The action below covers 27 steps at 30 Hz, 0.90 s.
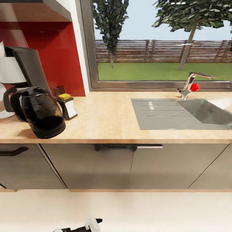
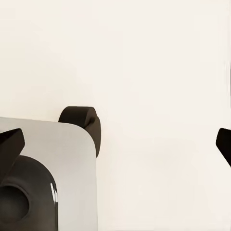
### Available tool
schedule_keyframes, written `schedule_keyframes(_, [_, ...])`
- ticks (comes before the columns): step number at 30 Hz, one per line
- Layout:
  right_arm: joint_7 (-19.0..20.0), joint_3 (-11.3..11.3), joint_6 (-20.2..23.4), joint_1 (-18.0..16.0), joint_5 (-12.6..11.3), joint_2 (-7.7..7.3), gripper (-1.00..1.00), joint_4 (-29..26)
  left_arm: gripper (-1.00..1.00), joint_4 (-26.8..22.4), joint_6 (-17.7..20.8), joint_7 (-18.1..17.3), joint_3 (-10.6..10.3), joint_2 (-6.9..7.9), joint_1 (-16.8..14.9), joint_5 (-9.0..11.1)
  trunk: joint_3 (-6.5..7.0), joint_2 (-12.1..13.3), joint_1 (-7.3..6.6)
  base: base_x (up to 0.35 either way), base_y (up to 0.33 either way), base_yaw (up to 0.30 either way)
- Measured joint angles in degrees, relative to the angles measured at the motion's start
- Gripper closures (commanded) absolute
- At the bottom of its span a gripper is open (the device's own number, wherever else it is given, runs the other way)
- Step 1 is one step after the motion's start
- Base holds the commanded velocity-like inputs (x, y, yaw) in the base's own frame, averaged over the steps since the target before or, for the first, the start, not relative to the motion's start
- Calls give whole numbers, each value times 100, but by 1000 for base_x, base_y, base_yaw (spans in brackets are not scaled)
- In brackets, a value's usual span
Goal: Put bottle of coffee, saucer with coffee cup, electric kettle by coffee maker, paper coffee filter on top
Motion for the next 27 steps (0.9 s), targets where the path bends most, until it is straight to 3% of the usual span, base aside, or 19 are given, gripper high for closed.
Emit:
schedule_keyframes(6, [1, 0, -2, 1, 1, -4, -100, 1, -100, 0, 1, 4, -7, -1, 0, 1, 0, 0, -1, 21, -54, -271])
schedule_keyframes(20, [23, -20, -3, 2, -80, -23, -100, 9, -100, 8, 5, 33, -49, -16, 1, -6, 0, 0, -2, 134, -248, -179])
schedule_keyframes(27, [1, -26, 0, 1, -149, -18, -100, 9, -100, 75, 5, 35, -37, -15, -1, -9, 0, 0, 0, 33, -55, -136])
